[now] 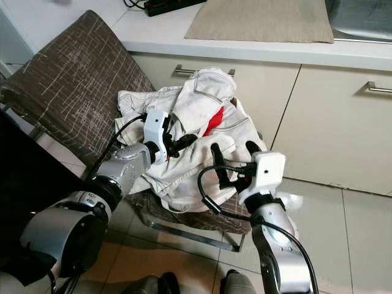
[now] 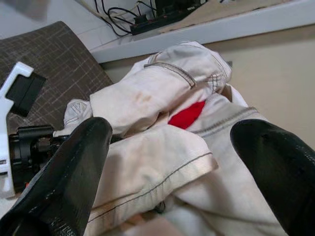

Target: Clothes washing

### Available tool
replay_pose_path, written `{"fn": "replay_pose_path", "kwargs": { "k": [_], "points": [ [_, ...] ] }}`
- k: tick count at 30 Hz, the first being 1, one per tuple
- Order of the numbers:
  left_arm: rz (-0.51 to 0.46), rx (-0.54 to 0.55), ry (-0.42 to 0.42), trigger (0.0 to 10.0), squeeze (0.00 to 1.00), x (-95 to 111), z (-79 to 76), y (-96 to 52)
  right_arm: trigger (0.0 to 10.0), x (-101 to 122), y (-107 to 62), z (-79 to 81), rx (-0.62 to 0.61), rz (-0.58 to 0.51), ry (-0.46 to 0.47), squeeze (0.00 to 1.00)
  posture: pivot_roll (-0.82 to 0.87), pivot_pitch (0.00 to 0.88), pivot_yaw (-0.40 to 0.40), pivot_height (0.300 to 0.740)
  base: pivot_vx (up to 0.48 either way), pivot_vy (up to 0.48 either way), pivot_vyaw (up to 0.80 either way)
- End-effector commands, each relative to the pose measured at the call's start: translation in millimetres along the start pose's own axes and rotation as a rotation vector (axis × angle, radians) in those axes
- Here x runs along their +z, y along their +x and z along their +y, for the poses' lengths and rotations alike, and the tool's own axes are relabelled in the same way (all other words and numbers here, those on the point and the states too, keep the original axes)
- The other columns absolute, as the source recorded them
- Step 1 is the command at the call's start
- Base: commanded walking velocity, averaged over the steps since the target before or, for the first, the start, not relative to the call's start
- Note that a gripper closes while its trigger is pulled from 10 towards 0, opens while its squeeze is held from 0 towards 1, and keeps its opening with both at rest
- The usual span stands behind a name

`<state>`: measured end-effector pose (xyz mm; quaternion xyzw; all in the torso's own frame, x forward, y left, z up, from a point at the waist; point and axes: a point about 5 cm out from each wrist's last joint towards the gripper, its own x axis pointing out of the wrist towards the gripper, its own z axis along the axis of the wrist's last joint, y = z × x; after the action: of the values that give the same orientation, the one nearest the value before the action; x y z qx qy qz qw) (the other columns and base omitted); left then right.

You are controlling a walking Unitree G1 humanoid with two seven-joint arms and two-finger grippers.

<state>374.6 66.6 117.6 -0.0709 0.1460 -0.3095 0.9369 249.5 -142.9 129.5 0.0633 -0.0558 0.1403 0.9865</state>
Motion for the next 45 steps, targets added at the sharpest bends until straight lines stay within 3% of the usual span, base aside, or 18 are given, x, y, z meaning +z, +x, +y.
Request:
{"fn": "replay_pose_path", "kwargs": {
  "k": [1, 6, 10, 11, 13, 14, 15, 17, 24, 28, 30, 32, 33, 37, 38, 42, 45],
  "points": [
    [-0.029, 0.024, 0.003, 0.0, 0.00, 4, 8.7, -4.8, 10.0, -4, 0.6, 0.8, 0.009, 0.022, 0.001, 0.00, -0.25, 0.108, 0.126, 0.740, 0.000, 0.000, 0.00],
    [-0.066, 0.006, -0.005, 0.0, 0.00, 11, 7.6, -4.3, 10.0, -5, 3.1, -0.1, 0.012, 0.027, 0.007, 0.00, -0.24, 0.094, 0.116, 0.740, 0.000, 0.000, 0.00],
    [-0.149, 0.013, -0.031, 0.0, 0.00, 26, 11.0, -6.1, 10.0, -6, 8.0, 0.4, 0.029, 0.028, 0.007, 0.00, -0.23, 0.085, 0.110, 0.740, 0.000, 0.000, 0.00],
    [-0.182, 0.009, -0.091, 0.0, 0.00, 32, 12.6, -7.2, 10.0, -7, 8.7, 0.7, 0.034, 0.031, 0.008, 0.00, -0.22, 0.077, 0.105, 0.740, 0.000, 0.000, 0.00],
    [-0.207, 0.004, -0.135, 0.0, 0.00, 36, 13.8, -8.0, 10.0, -7, 9.2, 0.9, 0.038, 0.032, 0.008, 0.00, -0.22, 0.077, 0.105, 0.740, 0.000, 0.000, 0.00],
    [-0.271, 0.013, -0.291, 0.0, 0.00, 45, 19.2, -10.4, 10.0, -8, 9.9, 1.0, 0.041, 0.035, 0.009, 0.00, -0.21, 0.068, 0.101, 0.740, 0.000, 0.000, 0.00],
    [-0.307, 0.018, -0.370, 0.0, 0.00, 50, 22.4, -12.3, 10.0, -9, 10.6, 1.1, 0.043, 0.036, 0.010, 0.00, -0.21, 0.066, 0.101, 0.740, 0.000, 0.000, 0.00],
    [-0.341, 0.022, -0.425, 0.0, 0.00, 54, 24.5, -14.8, 10.0, -9, 12.2, 1.1, 0.046, 0.036, 0.010, 0.00, -0.21, 0.060, 0.100, 0.740, 0.000, 0.000, 0.00],
    [-0.449, 0.098, -0.415, 0.0, 0.00, 68, 42.6, -33.0, 10.0, -11, 15.9, -1.0, 0.052, 0.041, 0.012, 0.00, -0.20, 0.049, 0.093, 0.740, 0.000, 0.000, 0.00],
    [-0.605, 0.025, -0.322, 0.0, 0.00, 111, 38.4, -60.0, 10.0, -13, 18.2, -5.2, 0.028, 0.059, 0.017, 0.00, -0.18, 0.036, 0.084, 0.740, 0.000, 0.000, 0.00],
    [-0.629, 0.009, -0.295, 0.0, 0.00, 119, 35.9, -65.6, 10.0, -14, 18.6, -6.2, 0.023, 0.062, 0.018, 0.00, -0.18, 0.036, 0.084, 0.740, 0.000, 0.000, 0.00],
    [-0.708, -0.039, -0.205, 0.0, 0.00, 146, 30.8, -89.0, 10.0, -14, 21.9, -9.2, 0.013, 0.064, 0.012, 0.00, -0.17, 0.028, 0.077, 0.740, 0.000, 0.000, 0.00],
    [-0.708, -0.039, -0.205, 0.0, 0.00, 146, 30.8, -89.0, 10.0, -14, 21.9, -9.2, 0.013, 0.064, 0.012, 0.00, -0.17, 0.028, 0.077, 0.740, 0.000, 0.000, 0.00],
    [-0.829, -0.014, -0.089, 0.0, 0.00, 182, 39.2, -138.8, 10.0, -11, 31.2, -13.4, 0.010, 0.053, 0.005, 0.00, -0.14, 0.014, 0.061, 0.740, 0.000, 0.000, 0.45],
    [-0.829, -0.014, -0.089, 0.0, 0.00, 182, 39.2, -138.8, 10.0, -11, 31.2, -13.4, 0.010, 0.053, 0.005, 0.00, -0.14, 0.014, 0.061, 0.740, 0.000, 0.000, 0.71],
    [-0.868, 0.071, -0.029, 0.0, 0.00, 189, 45.2, -170.1, 10.0, -9, 38.8, -14.3, 0.023, 0.047, -0.002, 0.00, -0.11, 0.006, 0.041, 0.740, 0.000, 0.000, 0.68],
    [-0.853, 0.230, -0.019, 0.0, 0.00, 173, 57.8, -189.0, 10.0, -8, 44.3, -14.3, 0.038, 0.046, -0.005, 0.00, -0.09, 0.003, 0.025, 0.740, 0.000, 0.000, 0.64]
  ]
}}
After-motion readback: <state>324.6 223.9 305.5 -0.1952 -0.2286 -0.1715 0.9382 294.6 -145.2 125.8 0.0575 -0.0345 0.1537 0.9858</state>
